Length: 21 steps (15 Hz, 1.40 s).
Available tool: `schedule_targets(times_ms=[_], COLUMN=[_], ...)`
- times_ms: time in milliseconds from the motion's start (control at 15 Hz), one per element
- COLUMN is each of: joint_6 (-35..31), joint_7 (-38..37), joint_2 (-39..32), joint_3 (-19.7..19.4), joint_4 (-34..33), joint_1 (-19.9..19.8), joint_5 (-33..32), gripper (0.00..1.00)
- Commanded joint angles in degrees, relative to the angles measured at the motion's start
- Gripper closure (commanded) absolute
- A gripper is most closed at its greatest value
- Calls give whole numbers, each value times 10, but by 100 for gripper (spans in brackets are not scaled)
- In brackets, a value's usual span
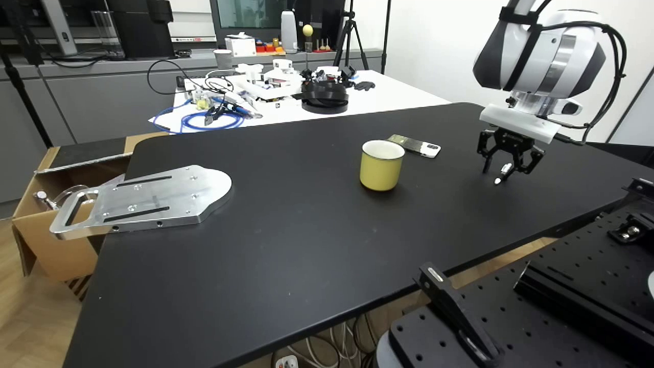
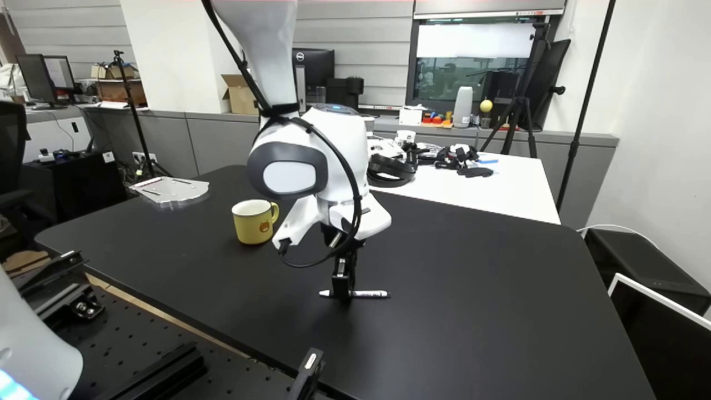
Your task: Place the pen inside the yellow mug
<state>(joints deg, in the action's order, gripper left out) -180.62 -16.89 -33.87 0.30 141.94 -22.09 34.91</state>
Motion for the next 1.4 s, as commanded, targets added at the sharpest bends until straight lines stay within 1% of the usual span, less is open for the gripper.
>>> schedule_targets(times_ms=[0,200,333,600,1000,1133,1267,1333], joint_6=[-23,-29,-21,18,101,142,199,247], joint_7=[-9,-14,-24,-60,-117,-131,-142,-131], joint_2=[-32,-36,-35,-2,62,92,121,135], joint_3=[1,-4,-12,-15,2,14,25,1], joint_4=[-22,-27,-30,-35,-48,-48,-48,-52], joint_1=[-2,2,10,18,19,17,13,42], joint_5=[7,9,15,45,80,93,103,130], gripper=[82,99,95,95,95,95,95,95])
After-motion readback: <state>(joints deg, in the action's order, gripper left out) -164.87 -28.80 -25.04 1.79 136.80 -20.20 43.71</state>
